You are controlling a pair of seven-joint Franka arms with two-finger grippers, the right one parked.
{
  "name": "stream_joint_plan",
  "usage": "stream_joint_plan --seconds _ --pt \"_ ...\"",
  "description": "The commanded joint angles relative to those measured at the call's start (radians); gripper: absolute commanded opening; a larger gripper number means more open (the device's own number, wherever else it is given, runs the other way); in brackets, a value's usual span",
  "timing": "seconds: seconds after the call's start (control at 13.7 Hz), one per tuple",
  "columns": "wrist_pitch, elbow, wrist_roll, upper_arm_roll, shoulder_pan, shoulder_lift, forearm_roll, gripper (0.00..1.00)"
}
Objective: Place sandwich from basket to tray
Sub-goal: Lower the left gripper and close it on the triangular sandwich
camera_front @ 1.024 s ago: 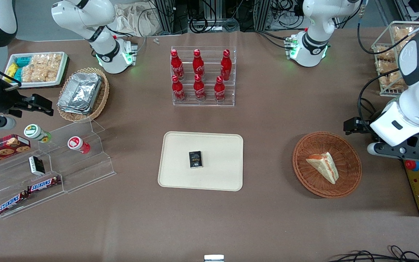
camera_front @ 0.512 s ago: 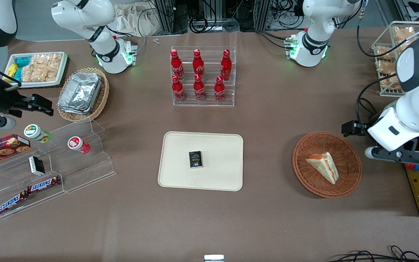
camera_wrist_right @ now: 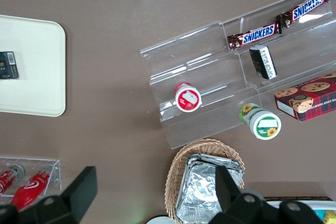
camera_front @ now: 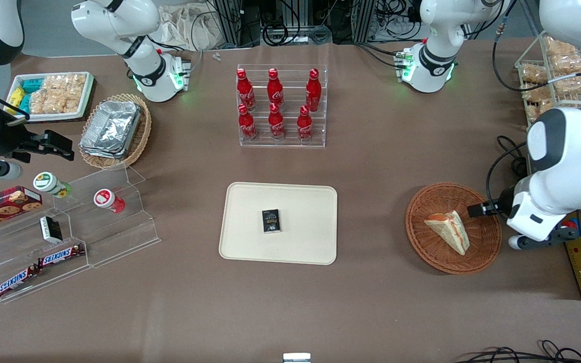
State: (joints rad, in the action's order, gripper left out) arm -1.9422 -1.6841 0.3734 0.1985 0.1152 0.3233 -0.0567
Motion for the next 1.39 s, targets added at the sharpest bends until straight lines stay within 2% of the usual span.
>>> stream_joint_plan --seconds 0.0,0.15,0.59,1.02,1.24,1.32 --pt "-0.142 -0.107 0.21 0.002 -0.006 -0.013 -0.006 1.0" --pt "-0.245 -0.187 0.338 0.002 -0.011 -0.013 -0.006 1.0" --pt "-0.464 -0.333 0.397 -0.002 -0.008 0.008 -0.006 1.0" --pt "-0.532 -0.348 0.415 -0.005 -0.006 0.062 -0.006 1.0" --pt "-0.584 -0.338 0.484 -0.005 -0.008 0.103 -0.011 1.0" --pt "-0.584 -0.333 0.493 -0.005 -0.008 0.103 -0.009 0.88"
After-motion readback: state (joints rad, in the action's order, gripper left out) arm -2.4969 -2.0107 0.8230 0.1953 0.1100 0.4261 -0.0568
